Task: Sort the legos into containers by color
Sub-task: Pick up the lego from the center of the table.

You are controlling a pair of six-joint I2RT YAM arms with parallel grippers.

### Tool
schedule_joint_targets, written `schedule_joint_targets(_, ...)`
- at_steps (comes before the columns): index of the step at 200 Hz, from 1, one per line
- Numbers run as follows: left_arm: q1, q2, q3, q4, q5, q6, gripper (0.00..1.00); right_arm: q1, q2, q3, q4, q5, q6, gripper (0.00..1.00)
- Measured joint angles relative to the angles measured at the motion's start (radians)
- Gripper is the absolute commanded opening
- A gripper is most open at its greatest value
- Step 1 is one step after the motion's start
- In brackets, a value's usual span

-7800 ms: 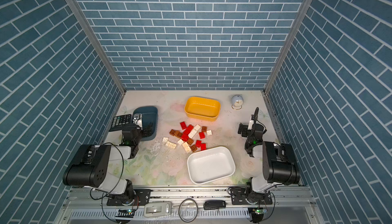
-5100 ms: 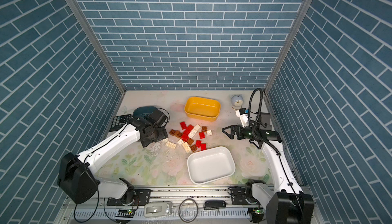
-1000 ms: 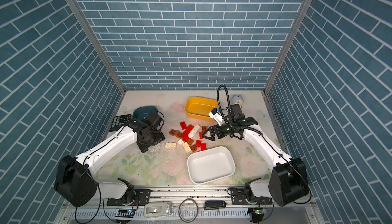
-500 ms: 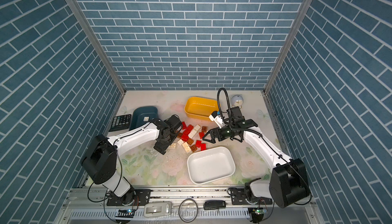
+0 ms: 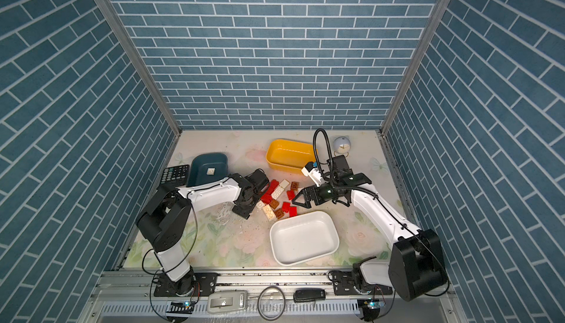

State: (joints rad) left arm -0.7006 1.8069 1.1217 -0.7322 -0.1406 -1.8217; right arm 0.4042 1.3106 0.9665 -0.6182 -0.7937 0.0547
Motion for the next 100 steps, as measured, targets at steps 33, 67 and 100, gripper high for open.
schedule_joint_targets(33,0.008,0.004,-0.005,0.011,-0.006,0.023,0.37,0.000,0.000,0.000,-0.001,0.000,0.000,0.99)
schedule_joint_targets(67,0.024,0.003,-0.006,0.012,-0.020,0.067,0.26,0.000,0.000,0.000,-0.003,0.000,0.000,0.99)
schedule_joint_targets(100,0.051,-0.033,0.026,-0.046,-0.045,0.188,0.26,0.000,0.000,0.000,-0.003,0.000,0.000,0.99)
